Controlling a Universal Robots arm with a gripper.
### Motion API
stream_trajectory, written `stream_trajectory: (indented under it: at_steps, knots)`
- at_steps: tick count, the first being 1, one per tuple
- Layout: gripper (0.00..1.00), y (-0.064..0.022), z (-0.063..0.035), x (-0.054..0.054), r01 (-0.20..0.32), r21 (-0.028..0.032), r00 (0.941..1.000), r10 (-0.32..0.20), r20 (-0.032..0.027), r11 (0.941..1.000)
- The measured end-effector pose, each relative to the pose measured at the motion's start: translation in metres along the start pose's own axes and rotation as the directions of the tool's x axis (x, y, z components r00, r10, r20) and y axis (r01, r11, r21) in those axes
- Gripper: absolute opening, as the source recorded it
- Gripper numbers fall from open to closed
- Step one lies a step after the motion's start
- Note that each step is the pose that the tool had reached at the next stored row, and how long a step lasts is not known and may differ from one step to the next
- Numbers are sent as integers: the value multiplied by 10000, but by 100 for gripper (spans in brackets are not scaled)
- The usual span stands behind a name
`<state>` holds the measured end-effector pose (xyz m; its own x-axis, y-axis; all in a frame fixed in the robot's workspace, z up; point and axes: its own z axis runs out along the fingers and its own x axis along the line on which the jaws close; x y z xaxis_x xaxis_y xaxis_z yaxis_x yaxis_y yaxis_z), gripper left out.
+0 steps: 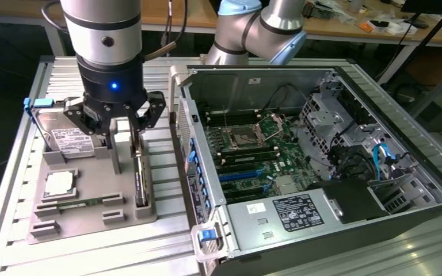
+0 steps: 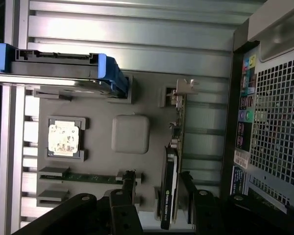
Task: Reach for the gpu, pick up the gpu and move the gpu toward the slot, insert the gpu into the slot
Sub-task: 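Pick up the gpu and move the gpu toward the slot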
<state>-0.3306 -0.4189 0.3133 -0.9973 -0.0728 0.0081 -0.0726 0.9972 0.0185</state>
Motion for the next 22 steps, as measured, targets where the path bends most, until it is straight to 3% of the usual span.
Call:
stream_trajectory:
  at_steps: [11,22]
  knots:
    - [48,-96,105,-135,0,1,10000,0,-1,10000]
    - [48,-118,303,-167,0,2,10000,0,-2,10000]
